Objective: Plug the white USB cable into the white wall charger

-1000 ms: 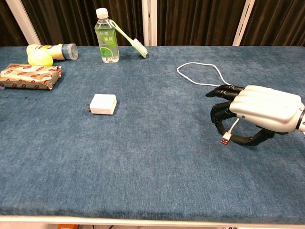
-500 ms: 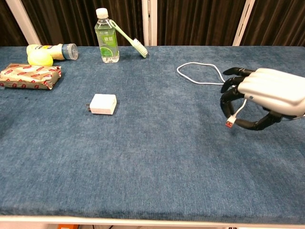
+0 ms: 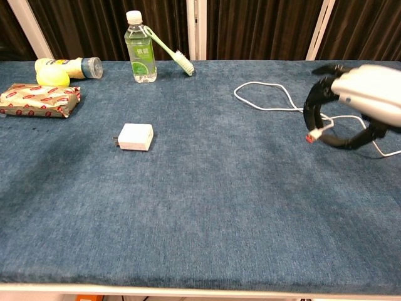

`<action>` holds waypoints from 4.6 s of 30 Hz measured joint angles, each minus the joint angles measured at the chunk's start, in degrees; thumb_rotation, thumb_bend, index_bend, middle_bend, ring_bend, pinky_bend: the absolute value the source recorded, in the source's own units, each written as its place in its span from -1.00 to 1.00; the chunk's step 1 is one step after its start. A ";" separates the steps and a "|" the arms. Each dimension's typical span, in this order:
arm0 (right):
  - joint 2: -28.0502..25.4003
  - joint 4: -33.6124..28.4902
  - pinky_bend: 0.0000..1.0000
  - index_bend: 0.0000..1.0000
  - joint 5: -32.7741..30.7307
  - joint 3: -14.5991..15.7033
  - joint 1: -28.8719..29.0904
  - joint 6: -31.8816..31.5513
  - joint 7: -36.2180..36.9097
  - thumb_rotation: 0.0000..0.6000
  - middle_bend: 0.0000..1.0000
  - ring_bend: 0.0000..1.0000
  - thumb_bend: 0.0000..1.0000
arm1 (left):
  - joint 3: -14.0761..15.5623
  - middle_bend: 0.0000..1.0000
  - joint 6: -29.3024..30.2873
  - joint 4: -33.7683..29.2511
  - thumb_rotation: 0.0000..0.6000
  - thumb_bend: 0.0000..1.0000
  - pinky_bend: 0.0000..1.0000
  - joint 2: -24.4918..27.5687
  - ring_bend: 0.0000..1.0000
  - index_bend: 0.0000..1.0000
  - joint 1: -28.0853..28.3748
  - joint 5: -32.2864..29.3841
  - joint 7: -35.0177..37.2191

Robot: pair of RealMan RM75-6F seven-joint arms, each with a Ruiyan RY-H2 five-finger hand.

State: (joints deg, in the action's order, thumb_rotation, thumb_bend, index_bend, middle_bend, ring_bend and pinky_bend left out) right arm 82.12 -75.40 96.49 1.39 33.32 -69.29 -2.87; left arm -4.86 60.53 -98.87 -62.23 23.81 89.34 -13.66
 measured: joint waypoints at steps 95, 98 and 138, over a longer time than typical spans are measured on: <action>7.88 -22.91 -0.97 0.39 -43.26 -16.46 9.18 8.25 -39.24 1.00 0.10 -0.38 0.10 | -6.98 0.02 3.23 -1.82 1.00 -0.49 -0.60 -24.46 -0.16 -0.05 36.85 -59.71 -38.09; 11.02 -22.70 -0.97 0.40 -47.95 -18.06 11.39 6.74 -41.99 1.00 0.10 -0.38 0.09 | -7.76 0.02 5.24 -2.64 1.00 -0.50 -0.60 -25.33 -0.15 -0.05 38.82 -63.43 -41.09; 19.86 -18.57 -0.97 0.42 -57.72 -20.54 19.29 -0.26 -42.78 1.00 0.11 -0.34 0.12 | -12.98 0.02 9.69 -3.34 1.00 -0.54 -0.59 -30.01 -0.15 -0.05 48.12 -76.20 -44.76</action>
State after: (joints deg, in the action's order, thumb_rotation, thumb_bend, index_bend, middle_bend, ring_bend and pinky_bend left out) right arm 101.98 -93.97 38.77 -19.14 52.61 -69.55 -45.65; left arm -17.83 70.22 -102.21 -92.23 71.93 13.15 -58.42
